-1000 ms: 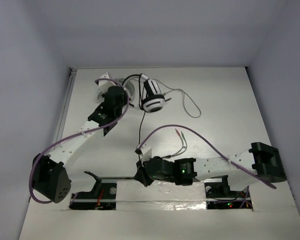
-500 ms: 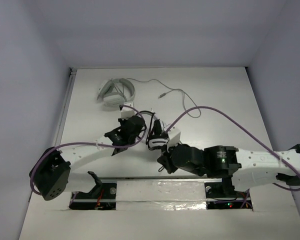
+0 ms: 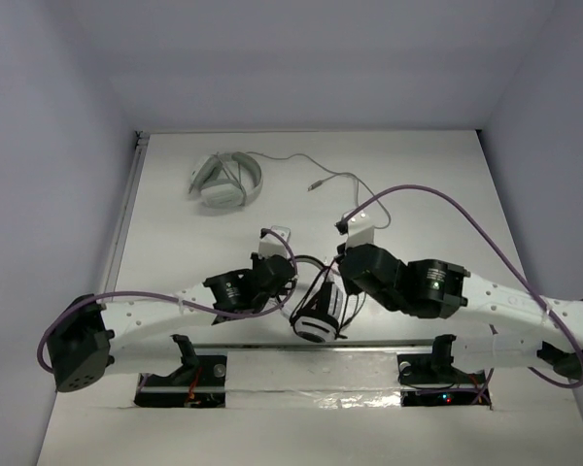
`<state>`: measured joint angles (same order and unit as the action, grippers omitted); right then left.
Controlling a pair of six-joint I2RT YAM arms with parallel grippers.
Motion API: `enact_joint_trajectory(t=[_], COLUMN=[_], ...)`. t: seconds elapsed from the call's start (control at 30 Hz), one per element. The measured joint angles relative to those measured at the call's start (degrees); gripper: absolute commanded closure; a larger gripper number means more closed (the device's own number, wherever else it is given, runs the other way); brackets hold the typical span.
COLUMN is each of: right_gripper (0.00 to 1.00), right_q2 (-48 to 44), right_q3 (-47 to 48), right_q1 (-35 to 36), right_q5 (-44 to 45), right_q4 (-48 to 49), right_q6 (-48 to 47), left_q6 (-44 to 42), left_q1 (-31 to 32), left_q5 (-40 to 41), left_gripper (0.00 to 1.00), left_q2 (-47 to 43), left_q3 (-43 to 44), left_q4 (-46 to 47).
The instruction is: Wrap the headphones
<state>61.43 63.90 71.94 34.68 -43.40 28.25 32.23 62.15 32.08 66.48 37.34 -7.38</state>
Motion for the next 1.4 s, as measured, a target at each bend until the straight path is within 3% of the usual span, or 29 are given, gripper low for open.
enact_joint_trajectory(t=[0.3, 0.6, 0.83, 1.0, 1.17, 1.27, 1.4], right_gripper=[1.0, 1.0, 0.99, 0.87, 0.86, 0.86, 0.87], right_q2=[1.77, -3.34, -5.42, -5.84, -5.44, -5.38, -3.15], right_q3=[-4.44, -8.55, -8.15, -5.18, -5.11, -5.03, -3.58], right_q1=[-6.21, -7.39, -7.52, -8.57, -10.43, -10.86, -12.5], right_q5=[4.07, 6.93, 6.56, 6.88, 6.4, 5.84, 5.35], right_q4=[4.07, 7.67, 8.79, 8.52, 8.41, 8.41, 9.4], right_q6=[-2.78, 1.36, 2.16, 1.88, 1.03, 0.09, -1.07], left_q6=[-5.05, -6.62, -11.96, -15.63, -19.74, -21.79, -22.8], left_q1=[-0.26, -8.7, -9.03, -9.14, -9.18, -9.42, -9.49], left_q5=[-11.52, -22.97, -18.51, -14.08, -9.01, -10.05, -18.67], left_gripper=[1.0, 1.0, 1.0, 1.0, 1.0, 1.0, 1.0], left_q2=[-7.45, -15.56, -13.99, -14.58, -14.36, -14.29, -14.34], left_q3=[-1.38, 1.05, 14.08, 17.53, 20.09, 20.5, 20.44], left_q4=[-0.15, -0.11, -7.3, -11.8, -17.94, -19.04, -18.6])
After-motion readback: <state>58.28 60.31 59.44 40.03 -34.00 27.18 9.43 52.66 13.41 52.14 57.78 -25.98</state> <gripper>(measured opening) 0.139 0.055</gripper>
